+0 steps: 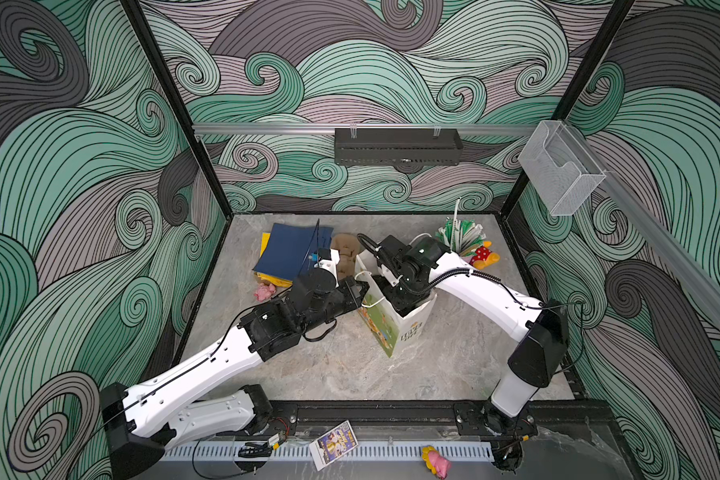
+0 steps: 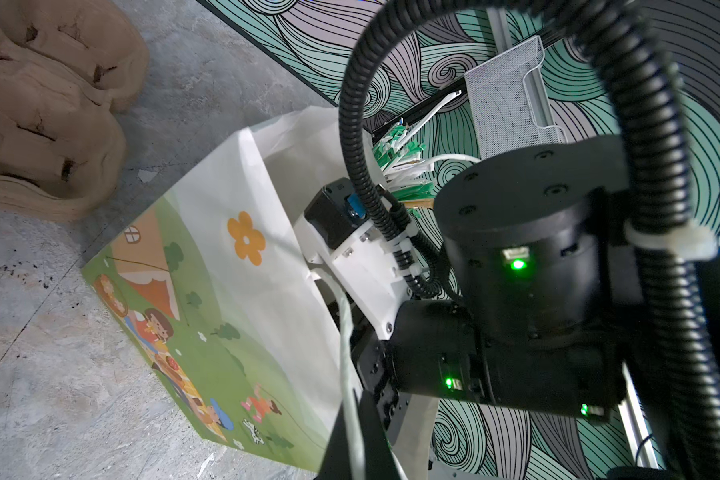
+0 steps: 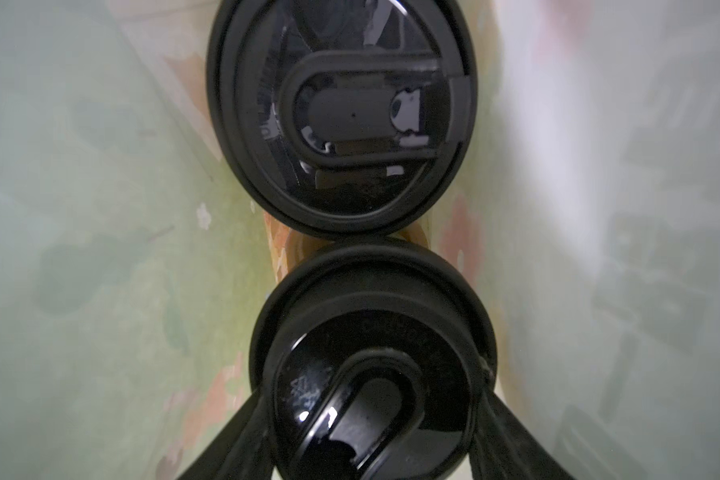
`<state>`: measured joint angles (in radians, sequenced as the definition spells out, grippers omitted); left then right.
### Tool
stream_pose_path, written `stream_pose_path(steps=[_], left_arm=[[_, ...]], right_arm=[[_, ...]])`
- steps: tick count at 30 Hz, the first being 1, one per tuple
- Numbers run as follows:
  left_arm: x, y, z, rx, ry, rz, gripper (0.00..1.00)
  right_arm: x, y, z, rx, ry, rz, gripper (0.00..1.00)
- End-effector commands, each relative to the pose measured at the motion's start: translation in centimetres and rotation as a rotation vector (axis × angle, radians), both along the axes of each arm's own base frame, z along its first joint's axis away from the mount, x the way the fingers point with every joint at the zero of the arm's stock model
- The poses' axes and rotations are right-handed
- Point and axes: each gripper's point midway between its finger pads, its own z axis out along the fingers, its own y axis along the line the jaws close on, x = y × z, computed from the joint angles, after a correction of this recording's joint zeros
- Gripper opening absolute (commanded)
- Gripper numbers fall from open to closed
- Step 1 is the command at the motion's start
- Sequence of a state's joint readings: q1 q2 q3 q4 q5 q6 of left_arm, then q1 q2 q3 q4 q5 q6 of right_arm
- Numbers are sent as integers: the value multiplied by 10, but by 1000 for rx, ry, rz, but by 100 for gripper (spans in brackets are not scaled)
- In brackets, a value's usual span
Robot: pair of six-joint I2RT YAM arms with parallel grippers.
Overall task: Pack the takeout coffee
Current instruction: 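Push the green cup down into the bag beside the first cup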
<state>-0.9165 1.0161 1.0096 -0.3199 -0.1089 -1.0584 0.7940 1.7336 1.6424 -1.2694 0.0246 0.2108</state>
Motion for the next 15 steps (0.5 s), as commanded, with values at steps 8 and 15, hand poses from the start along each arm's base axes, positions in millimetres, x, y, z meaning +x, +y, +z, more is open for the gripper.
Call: stream_pose_path(steps=[8, 15], left_arm=[[2, 7, 5, -13, -20, 24, 0], [2, 8, 5, -12, -21, 26, 0]], right_arm=[[-1, 0, -18, -24, 41, 20, 65], [-2, -2, -25, -40, 55, 22, 65]])
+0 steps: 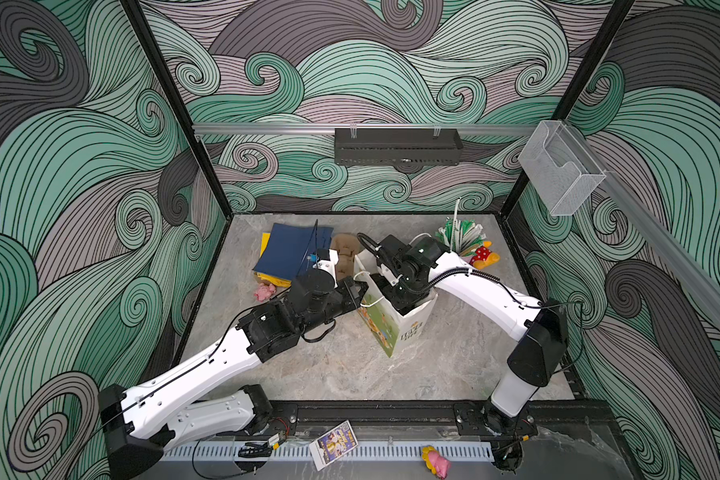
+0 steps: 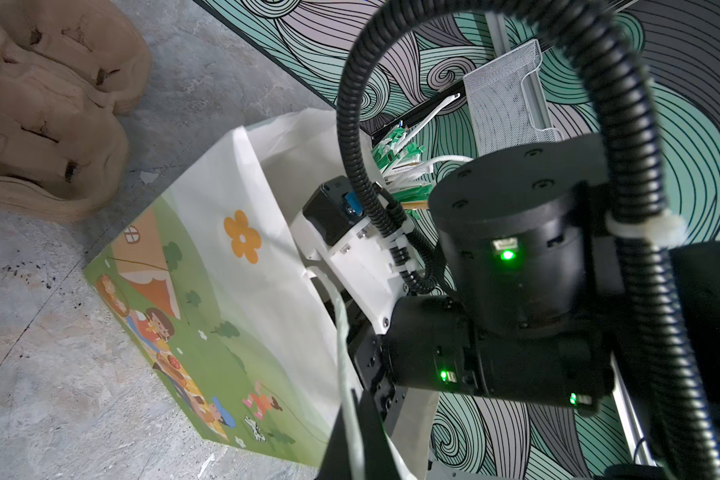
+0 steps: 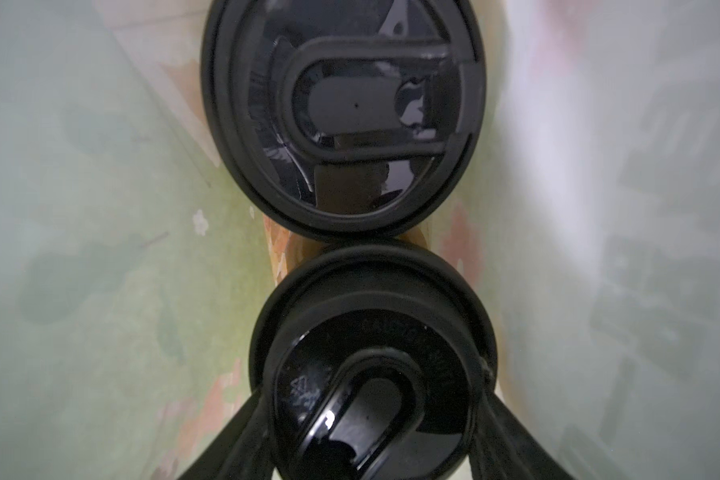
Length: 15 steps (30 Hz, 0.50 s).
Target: Pack the takeout coffee
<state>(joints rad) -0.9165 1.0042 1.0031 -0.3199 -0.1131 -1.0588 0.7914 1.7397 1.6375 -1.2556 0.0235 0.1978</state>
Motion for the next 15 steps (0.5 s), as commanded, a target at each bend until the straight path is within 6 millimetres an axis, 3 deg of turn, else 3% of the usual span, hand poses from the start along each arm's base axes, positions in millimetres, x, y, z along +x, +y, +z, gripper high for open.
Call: stream_pose_path(steps=[1, 5, 15], left_arm=[[2, 6, 4, -8, -15, 23, 0], [2, 6, 4, -8, -16, 24, 0], [3, 6, 4, -10, -14, 27, 0]], right_arm=[[-5, -3, -22, -41, 58, 12, 65], [-4, -3, -19, -35, 50, 10, 65], [5, 9, 18, 81, -45, -11, 64]])
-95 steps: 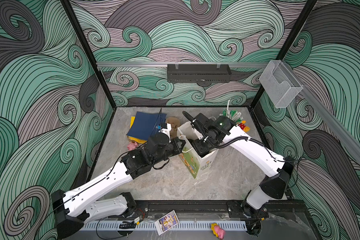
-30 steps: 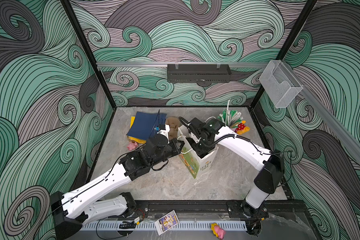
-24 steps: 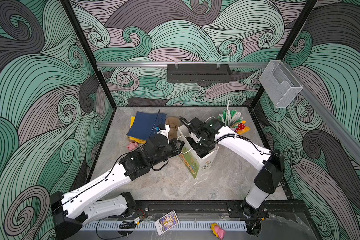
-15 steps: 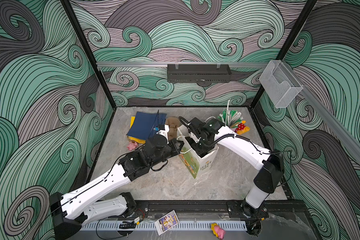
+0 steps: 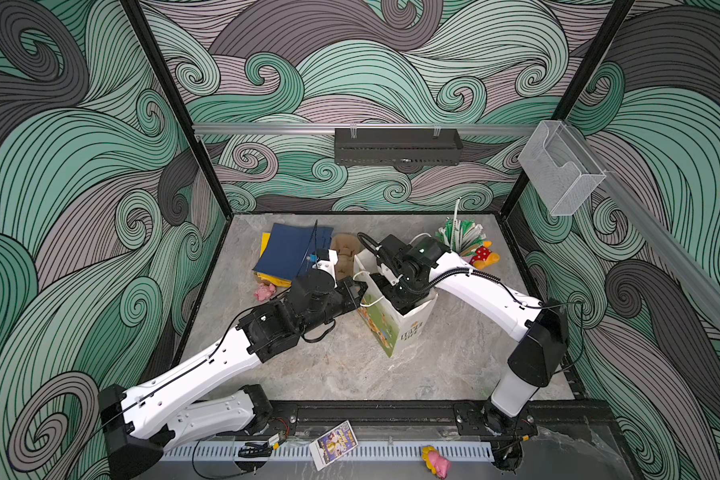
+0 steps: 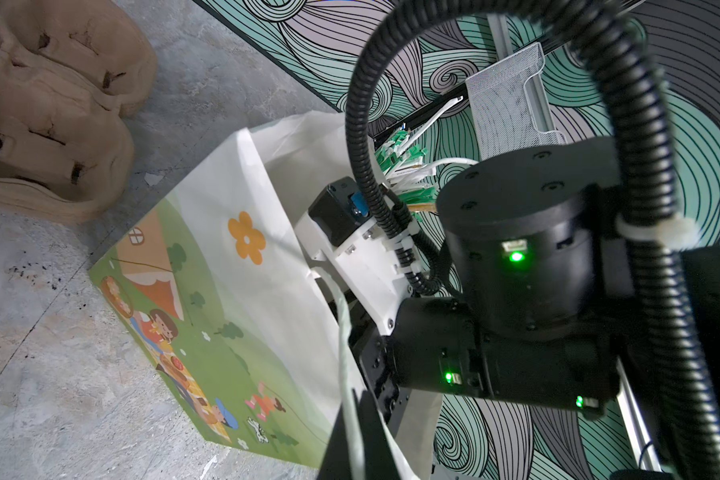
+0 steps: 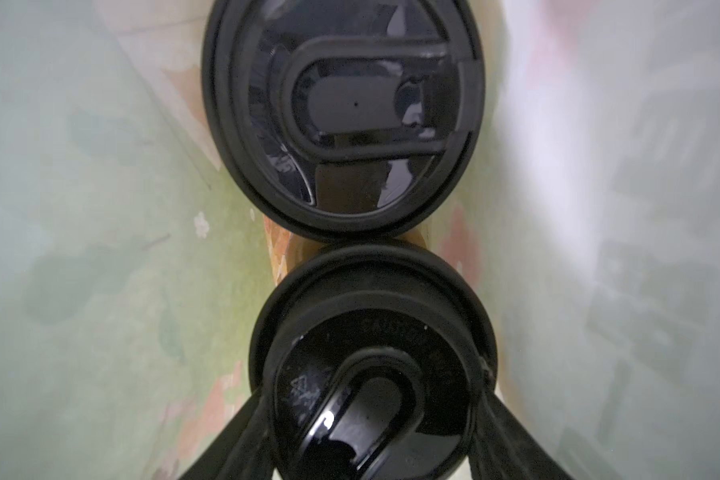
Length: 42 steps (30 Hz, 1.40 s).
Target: Pack the takeout coffee
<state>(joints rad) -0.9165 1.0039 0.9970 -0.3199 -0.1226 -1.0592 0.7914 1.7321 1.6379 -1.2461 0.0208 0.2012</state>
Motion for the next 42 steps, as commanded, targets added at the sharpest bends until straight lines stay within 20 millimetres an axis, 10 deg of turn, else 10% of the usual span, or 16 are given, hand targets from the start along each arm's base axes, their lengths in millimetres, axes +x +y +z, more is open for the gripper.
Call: stream_pose_path(steps=[1, 42], left_arm=[[2, 5, 6, -15, -14, 18, 0], [2, 7, 5, -13, -15, 30, 0]], right_arm=[[4, 8, 16, 72, -38, -8, 64], [-9, -8, -33, -60, 67, -7, 63]])
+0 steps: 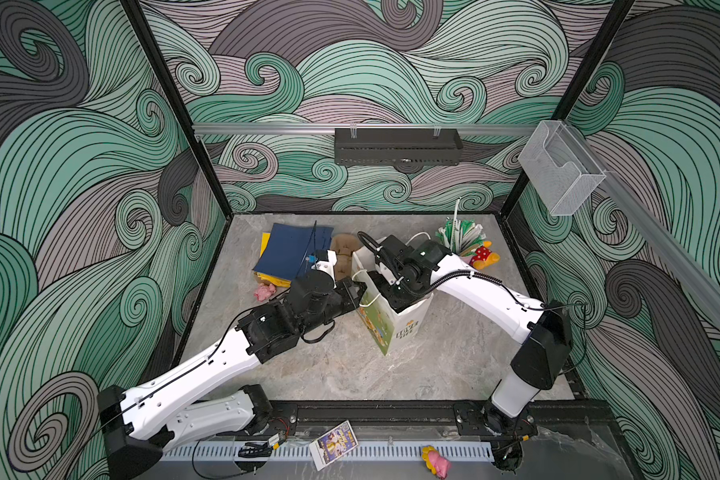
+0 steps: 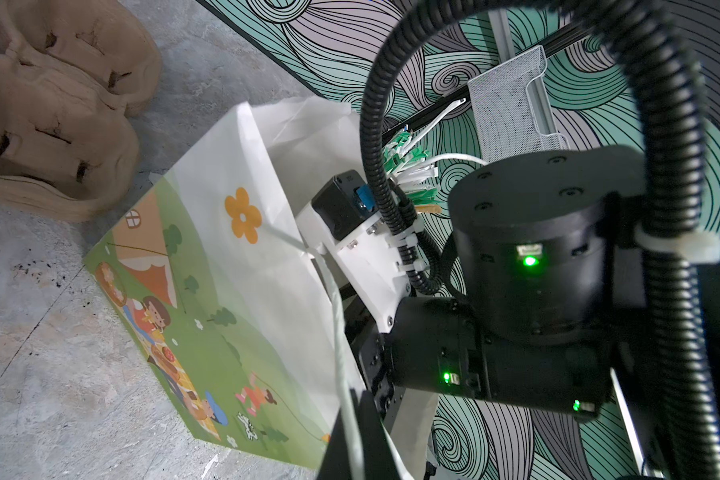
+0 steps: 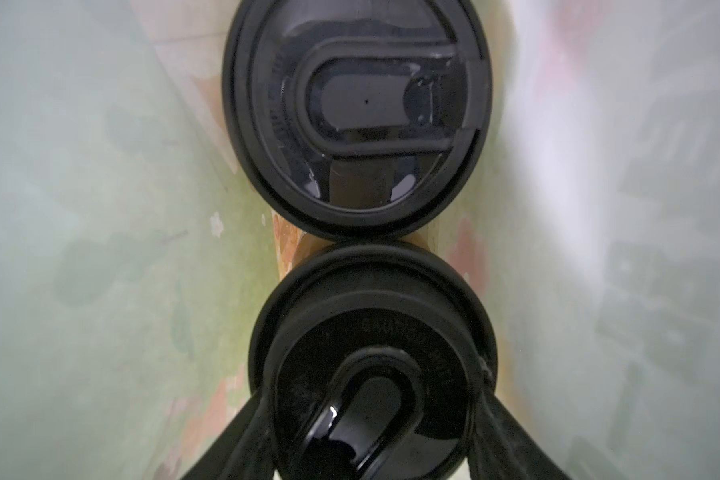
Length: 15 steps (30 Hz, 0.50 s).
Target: Pack the takeout coffee
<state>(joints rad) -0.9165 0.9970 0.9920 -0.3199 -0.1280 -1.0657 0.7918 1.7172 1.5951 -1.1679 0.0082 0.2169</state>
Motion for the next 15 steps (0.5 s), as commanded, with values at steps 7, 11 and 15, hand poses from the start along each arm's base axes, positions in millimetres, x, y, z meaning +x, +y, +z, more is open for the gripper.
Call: stream_pose_path(steps=[7, 11, 15], left_arm=[[3, 6, 5, -7, -17, 25, 0], [3, 6, 6, -9, -19, 25, 0], [2, 7, 5, -7, -17, 27, 0]], right_arm=[[-16, -25, -38, -166, 110, 6, 64], [-16, -28, -42, -190, 119, 5, 64], [-16, -29, -43, -198, 120, 5, 63]])
